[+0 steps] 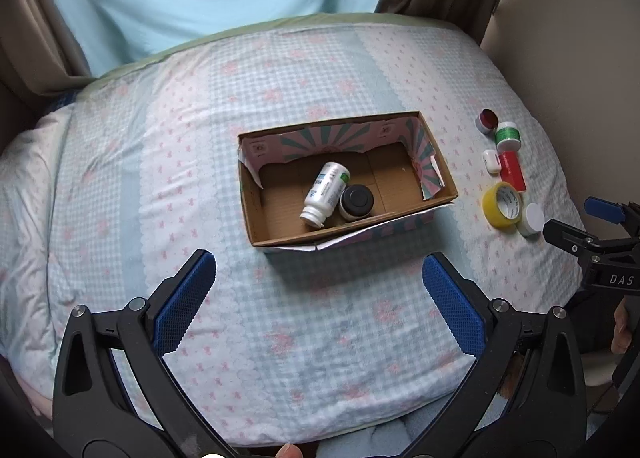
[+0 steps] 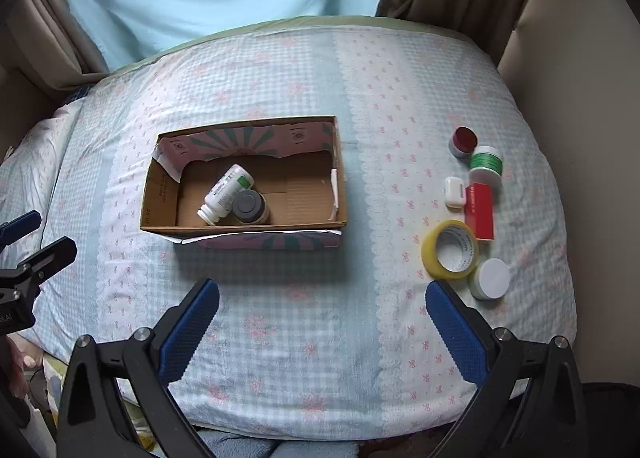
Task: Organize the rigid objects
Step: 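Lift both tools away from the box toward the remaining items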
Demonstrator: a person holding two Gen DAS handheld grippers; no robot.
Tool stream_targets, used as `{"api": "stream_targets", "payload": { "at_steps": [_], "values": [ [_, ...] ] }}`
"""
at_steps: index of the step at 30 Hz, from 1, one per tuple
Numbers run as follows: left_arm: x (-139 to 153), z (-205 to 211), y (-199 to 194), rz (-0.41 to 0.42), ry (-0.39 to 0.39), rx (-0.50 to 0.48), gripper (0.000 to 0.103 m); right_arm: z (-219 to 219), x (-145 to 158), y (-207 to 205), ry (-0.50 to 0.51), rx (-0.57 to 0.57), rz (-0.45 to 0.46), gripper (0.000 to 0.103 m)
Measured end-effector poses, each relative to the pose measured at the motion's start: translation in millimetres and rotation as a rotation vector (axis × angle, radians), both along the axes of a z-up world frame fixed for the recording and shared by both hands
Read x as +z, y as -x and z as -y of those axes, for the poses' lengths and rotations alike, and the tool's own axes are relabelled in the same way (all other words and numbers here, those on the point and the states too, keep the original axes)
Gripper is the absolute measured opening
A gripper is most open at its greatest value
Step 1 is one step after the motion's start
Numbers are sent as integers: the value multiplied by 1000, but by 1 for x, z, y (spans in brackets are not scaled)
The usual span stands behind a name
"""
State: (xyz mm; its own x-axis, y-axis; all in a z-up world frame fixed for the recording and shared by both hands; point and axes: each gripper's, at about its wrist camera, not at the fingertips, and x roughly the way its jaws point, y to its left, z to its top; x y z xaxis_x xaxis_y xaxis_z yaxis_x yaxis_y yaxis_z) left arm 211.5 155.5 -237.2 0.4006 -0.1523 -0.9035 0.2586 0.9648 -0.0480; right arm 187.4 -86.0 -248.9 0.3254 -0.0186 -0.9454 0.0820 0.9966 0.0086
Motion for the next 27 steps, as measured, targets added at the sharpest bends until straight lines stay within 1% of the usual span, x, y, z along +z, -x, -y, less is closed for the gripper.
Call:
{"api": "stream_targets", "payload": {
  "at_steps": [3,5,9,14,16,19,23,27],
  "values": [
    [4,20,12,18,13,-26,103,29,14,18,-13,-68,20,103],
    [5,36,17,11,33,-54,103,49,22,28,-11,-113,34,103],
    [1,82,27,0,26,-107,103,94,36,43,-16,-196,74,103],
    [-13,147,35,-17,1,-120,103,153,40,48,-9,-219,101,103],
    [-24,176,38,-32,-1,-108,103,181,36,43,-21,-212,109,103],
    [-42,221,42,-61,-7,-79,103,224,24,32,-60,-191,97,103],
    [-67,275,45,-113,-15,-49,103,273,7,13,-75,-139,58,103],
    [-89,316,44,-184,-37,-39,103,308,-12,-6,-87,-106,4,103]
  ]
}}
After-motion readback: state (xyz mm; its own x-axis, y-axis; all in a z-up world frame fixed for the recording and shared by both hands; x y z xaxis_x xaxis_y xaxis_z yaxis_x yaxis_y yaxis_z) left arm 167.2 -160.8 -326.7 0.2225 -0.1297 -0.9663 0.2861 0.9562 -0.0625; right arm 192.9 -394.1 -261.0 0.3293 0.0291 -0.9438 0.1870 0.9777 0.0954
